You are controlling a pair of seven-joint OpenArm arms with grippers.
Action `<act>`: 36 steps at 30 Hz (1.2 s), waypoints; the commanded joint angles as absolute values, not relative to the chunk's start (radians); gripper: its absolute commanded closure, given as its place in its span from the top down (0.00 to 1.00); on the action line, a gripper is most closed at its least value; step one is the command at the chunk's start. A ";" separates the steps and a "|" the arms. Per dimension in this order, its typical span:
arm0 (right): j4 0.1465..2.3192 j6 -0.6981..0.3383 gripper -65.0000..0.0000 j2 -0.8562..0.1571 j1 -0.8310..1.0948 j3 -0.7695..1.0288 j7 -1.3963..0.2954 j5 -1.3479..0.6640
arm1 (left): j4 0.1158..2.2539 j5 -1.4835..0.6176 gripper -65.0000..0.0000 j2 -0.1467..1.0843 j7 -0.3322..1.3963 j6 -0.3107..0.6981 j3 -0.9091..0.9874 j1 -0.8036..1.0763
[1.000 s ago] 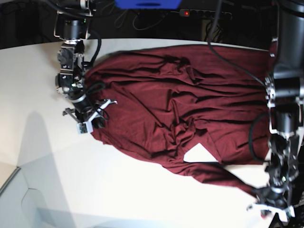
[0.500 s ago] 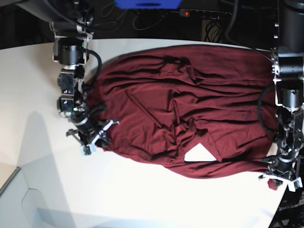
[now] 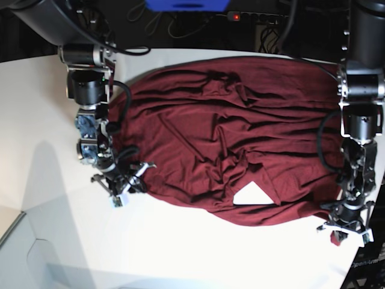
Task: Layout the t-shirt on the table in an organized manner, then fold the t-shirt properly
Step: 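Release the fabric with both grippers and lift them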
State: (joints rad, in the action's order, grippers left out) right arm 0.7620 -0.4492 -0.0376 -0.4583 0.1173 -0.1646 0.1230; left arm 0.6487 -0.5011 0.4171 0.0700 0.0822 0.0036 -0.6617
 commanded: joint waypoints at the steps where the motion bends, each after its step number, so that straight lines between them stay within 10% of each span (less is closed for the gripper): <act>1: 0.776 -0.455 0.22 -0.050 -0.473 0.120 -0.150 0.113 | 0.665 -0.503 0.01 0.438 0.039 0.085 0.007 -0.697; 14: 0.955 -0.455 0.21 -0.104 -0.263 0.119 -0.151 0.113 | 0.671 -0.504 0.57 0.443 0.038 0.085 0.012 -0.697; 36: 1.541 -0.458 0.22 -0.193 0.035 0.128 -0.151 0.111 | 1.144 -0.513 0.56 0.326 0.168 0.082 0.008 -0.389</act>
State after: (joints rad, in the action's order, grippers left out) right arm 1.5246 -0.4637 -0.1814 0.0456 0.1219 -0.1684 0.1196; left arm 1.1248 -0.5114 0.3145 0.1902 0.0780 0.0048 -0.3634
